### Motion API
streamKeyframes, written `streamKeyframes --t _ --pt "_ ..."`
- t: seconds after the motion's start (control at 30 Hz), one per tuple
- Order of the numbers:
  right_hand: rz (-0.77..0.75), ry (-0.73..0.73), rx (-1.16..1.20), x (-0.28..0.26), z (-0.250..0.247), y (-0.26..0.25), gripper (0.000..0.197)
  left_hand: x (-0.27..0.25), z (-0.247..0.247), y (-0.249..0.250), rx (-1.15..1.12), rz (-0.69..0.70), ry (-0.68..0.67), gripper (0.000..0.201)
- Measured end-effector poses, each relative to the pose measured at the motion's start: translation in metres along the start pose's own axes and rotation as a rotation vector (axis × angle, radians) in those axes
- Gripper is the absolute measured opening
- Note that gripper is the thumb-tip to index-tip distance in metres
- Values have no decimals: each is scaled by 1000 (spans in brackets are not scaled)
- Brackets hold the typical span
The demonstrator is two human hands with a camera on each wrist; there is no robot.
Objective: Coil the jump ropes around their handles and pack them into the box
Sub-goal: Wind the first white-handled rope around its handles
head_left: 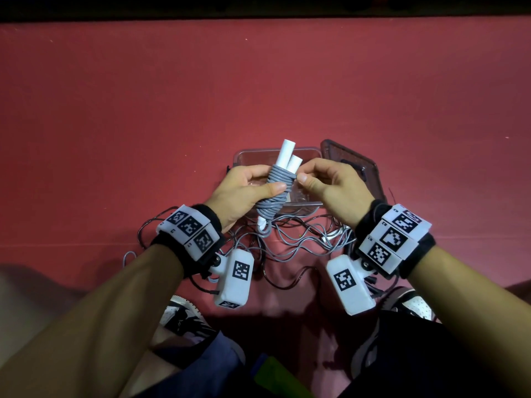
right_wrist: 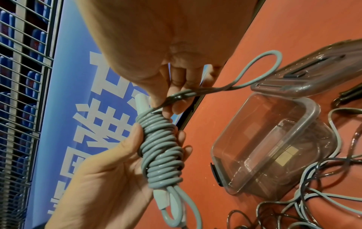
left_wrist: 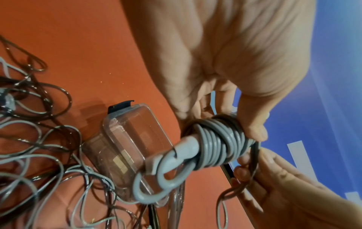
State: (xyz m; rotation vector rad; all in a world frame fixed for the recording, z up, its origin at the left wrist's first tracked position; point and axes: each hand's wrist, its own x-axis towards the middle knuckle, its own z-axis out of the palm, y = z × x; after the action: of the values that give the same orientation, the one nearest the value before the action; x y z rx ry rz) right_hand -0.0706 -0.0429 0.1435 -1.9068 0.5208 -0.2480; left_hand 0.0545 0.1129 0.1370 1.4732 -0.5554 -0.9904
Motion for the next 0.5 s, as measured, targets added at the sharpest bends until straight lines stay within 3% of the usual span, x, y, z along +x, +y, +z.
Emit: streamKeyframes --t 0.1,0.3,0.5 --pt "-1 -2 -2 1 0 0 10 -1 -1 1 -44 -14 -8 26" --pt "-1 30 32 -1 0 -9 7 1 0 0 -72 -90 19 49" --pt "16 33 41 -2 1 -7 6 3 -1 -2 -15 -49 -4 26"
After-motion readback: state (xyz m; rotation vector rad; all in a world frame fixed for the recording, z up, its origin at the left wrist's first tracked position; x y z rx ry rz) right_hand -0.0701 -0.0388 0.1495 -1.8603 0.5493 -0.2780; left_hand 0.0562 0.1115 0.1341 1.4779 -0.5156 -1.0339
